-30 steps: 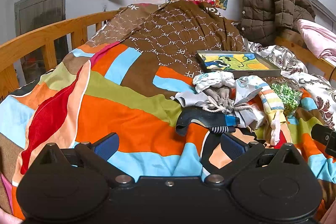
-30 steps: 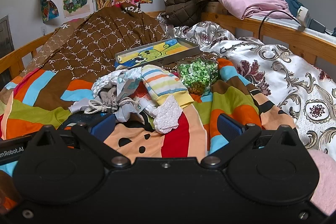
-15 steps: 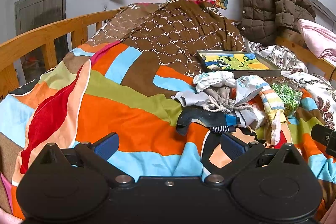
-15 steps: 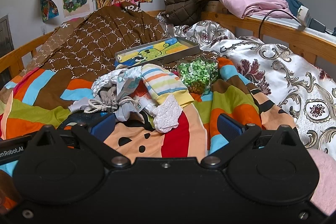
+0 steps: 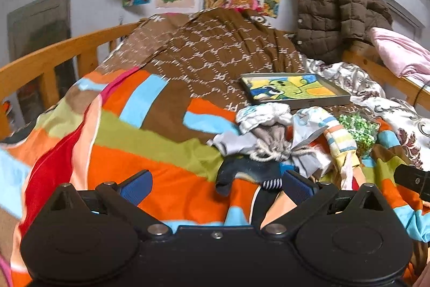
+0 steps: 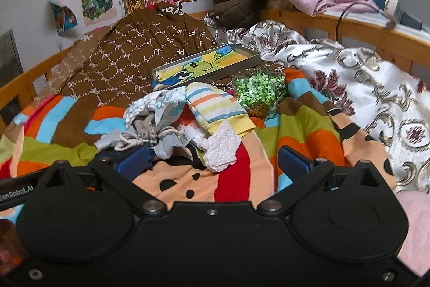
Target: Organize soft objects
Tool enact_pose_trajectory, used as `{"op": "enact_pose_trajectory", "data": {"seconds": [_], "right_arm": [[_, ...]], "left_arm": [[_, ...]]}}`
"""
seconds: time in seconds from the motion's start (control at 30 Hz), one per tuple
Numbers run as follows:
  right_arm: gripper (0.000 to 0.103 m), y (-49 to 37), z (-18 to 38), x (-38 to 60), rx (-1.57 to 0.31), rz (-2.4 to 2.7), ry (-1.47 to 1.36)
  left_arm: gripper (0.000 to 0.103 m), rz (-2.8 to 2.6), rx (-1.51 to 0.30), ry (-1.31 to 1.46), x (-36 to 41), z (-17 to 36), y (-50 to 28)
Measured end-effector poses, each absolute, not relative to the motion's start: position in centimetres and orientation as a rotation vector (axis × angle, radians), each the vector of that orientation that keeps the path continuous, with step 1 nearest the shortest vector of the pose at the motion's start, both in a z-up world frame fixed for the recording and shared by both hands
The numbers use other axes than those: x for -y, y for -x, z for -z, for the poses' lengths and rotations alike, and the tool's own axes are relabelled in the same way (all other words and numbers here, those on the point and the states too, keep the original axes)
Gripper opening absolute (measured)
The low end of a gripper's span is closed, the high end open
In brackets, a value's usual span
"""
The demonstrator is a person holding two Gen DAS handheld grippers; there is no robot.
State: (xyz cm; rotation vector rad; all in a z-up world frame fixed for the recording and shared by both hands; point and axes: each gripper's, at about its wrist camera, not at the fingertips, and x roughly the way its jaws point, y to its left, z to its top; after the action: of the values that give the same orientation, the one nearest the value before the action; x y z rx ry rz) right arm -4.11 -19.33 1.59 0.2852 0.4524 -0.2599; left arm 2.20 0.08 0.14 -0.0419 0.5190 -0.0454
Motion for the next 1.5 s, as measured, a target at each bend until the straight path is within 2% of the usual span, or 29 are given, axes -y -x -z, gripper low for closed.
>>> {"op": "enact_pose_trajectory", "data": {"seconds": [0.23,0.4,0.57,0.8,1.13,1.27,1.37,1.5], "right_arm": [[0.103,1.7,-1.5,20.8,-0.444,0.229,-0.232],[0.103,-0.4,-1.1,21.2,-0.443,0.207,-0.183],[0.103,-2.0,0.0,21.5,-0.5,0.16,-0.217],[0.103,-4.4,1.4,21.2,-0.581,0.149,-0.161],[0.102,-7.7,3.0,19.0,-0.676,0.17,-0.001],[0.102,-8.1,3.2,18.2,-0.679,0.185,0.044],[0.102,-8.6,3.4,17.7,-0.682,0.19,0.058],[0.1,-9.4,3.8,17.0,-0.677,0.2,0.08]], "left_arm": [[0.102,0.159,-0.514,-0.071,1.0,0.1,-5.3],[0.102,0.24,-0.581,-0.127,1.1,1.6,-8.1],[0.102,0.309,-0.654,-0.117,1.5,3.2,-11.1],[0.096,0.391,-0.685,-0.15,2.7,5.2,-13.8],[0.079,0.455,-0.761,-0.065,2.1,7.6,-16.4],[0.076,0.457,-0.768,-0.07,2.2,8.0,-16.6],[0.069,0.455,-0.774,-0.053,2.2,8.0,-16.7],[0.055,0.45,-0.769,-0.053,2.3,7.8,-16.6]]}}
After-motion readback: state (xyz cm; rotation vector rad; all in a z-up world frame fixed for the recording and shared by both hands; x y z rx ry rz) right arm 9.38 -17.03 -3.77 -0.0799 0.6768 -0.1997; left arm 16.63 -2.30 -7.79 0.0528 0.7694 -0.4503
